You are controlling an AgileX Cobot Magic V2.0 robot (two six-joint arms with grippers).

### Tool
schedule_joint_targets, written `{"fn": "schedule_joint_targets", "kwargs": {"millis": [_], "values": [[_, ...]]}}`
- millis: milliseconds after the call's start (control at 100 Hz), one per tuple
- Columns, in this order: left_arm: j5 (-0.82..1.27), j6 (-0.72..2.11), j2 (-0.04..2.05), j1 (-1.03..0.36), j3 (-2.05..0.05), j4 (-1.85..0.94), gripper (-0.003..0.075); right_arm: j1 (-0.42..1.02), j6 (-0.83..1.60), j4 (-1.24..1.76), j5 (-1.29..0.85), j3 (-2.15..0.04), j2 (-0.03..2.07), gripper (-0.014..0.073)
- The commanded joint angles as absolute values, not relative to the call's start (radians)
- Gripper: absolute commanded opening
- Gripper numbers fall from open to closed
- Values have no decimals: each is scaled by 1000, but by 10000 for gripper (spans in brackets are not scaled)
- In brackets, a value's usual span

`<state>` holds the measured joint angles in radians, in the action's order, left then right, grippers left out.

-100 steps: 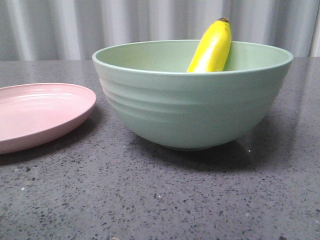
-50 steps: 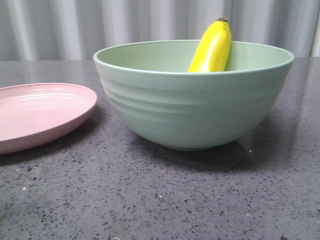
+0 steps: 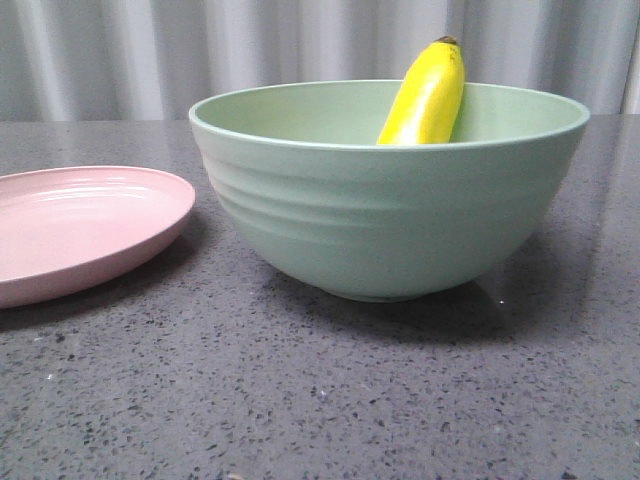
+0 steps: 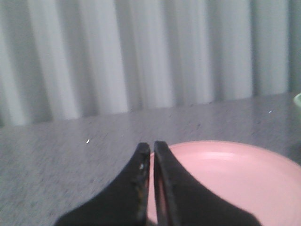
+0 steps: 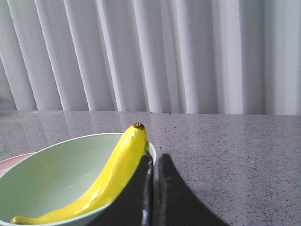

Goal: Transfer banana from pink plate to green bowl

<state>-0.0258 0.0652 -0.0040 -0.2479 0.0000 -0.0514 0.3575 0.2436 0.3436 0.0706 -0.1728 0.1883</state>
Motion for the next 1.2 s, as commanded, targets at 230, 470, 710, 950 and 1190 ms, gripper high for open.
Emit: {"fn": "schedule_joint_targets", "kwargs": {"millis": [230, 470, 710, 950, 1190], "values": [[256, 57, -34, -105, 11, -52, -20, 353, 256, 338, 143, -201, 196, -70], [252, 57, -34, -107, 11, -52, -20, 353, 256, 338, 143, -201, 196, -70], [252, 57, -34, -107, 11, -52, -20, 353, 256, 338, 143, -201, 196, -70], [252, 57, -34, -107, 11, -52, -20, 353, 256, 338, 143, -201, 196, -70], [252, 57, -34, -107, 11, -52, -20, 304, 258, 317, 146, -197, 196, -70]]}}
